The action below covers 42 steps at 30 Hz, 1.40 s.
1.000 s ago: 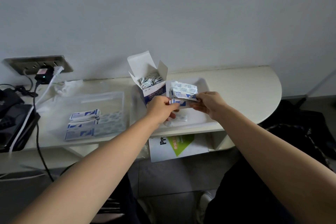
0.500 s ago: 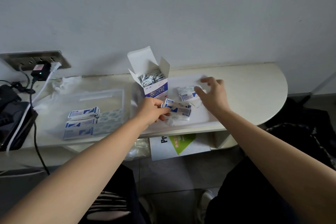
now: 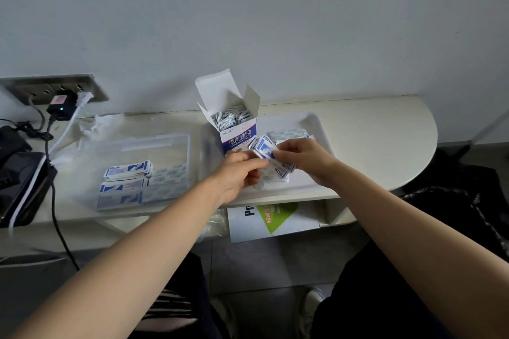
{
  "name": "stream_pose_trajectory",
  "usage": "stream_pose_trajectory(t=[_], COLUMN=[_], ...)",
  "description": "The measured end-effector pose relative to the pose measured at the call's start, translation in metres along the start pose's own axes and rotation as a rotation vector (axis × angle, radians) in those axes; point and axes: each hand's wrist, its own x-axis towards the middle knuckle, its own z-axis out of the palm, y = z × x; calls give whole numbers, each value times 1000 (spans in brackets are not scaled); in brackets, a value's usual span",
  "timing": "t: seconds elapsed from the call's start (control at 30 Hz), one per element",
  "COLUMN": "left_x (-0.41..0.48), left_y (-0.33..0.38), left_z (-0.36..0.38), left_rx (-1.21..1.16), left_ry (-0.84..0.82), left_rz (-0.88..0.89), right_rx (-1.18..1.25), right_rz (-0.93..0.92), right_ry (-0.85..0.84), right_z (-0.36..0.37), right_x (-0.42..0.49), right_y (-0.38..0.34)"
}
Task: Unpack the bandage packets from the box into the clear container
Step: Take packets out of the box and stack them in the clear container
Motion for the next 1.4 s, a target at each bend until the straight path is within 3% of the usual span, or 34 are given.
stream_pose_trajectory(t=[0.17,0.3,0.6,0.77,1.07,1.2,1.4], left_x=[2,5,6,12,11,20,18], left_y=[1,0,-1,-7,-3,-8,-1], left_z=[19,32,39,36,36,20,-11], left_rx=[-212,-192,-150,-84,-105,101,806], left_ry=[67,157,148,189,91,161,334], left_rz=[-7,-19,27,-5,15,44,181], right_rx=[245,237,314,270,237,162,-312], right_rz=[102,96,119,110,70,0,-129], right_ry=[63,112,207,165,234,318,375], right_z=[-1,2,-6,-8,-16,-25,-32], right_x=[1,-2,-4,-5,-5,-6,-7], right_y=[3,4,11,15,18,17,9])
